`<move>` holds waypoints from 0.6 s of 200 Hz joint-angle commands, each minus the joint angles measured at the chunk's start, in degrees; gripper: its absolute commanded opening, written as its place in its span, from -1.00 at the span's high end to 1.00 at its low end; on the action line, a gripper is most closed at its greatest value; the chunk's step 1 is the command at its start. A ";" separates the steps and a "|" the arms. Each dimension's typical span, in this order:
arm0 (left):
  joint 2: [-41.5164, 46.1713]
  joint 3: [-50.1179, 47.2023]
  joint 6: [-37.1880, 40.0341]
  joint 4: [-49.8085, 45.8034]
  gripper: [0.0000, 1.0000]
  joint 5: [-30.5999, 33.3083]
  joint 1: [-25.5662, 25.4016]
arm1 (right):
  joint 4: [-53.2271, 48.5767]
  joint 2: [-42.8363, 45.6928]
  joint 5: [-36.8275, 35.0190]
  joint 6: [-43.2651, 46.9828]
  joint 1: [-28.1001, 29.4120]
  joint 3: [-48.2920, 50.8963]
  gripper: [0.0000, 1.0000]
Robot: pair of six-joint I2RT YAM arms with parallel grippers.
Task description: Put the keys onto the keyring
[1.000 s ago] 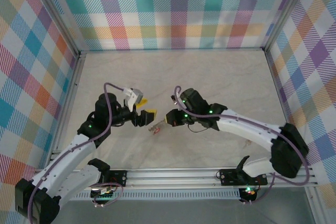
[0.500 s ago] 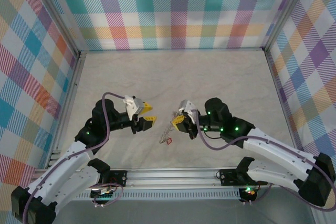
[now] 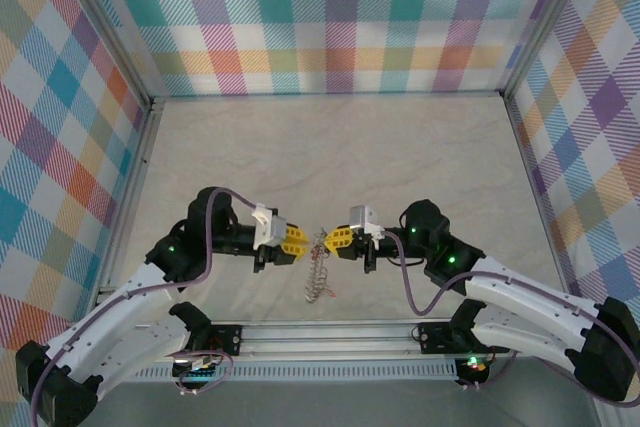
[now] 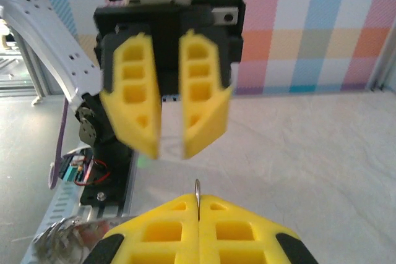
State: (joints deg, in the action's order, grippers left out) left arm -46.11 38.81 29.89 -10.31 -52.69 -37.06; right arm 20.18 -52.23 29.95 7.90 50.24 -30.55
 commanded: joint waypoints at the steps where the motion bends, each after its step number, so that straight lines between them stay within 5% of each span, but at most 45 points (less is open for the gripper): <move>1: -1.00 2.11 8.24 -5.16 0.57 -6.45 -1.16 | 10.64 -0.67 3.67 -0.83 0.46 -0.13 1.00; 46: 3.05 -1.06 -3.09 5.31 0.25 6.55 -1.44 | 12.50 -2.93 3.25 1.91 1.68 -0.09 1.00; 120: 3.21 -1.89 0.36 3.10 0.33 6.71 -1.43 | 18.61 -10.38 4.49 2.65 2.32 -2.68 1.00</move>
State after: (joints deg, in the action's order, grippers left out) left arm -43.42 37.63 28.45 -7.35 -46.78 -37.80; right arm 31.48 -62.08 32.27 9.54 52.14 -30.59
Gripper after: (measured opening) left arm 0.345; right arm 0.051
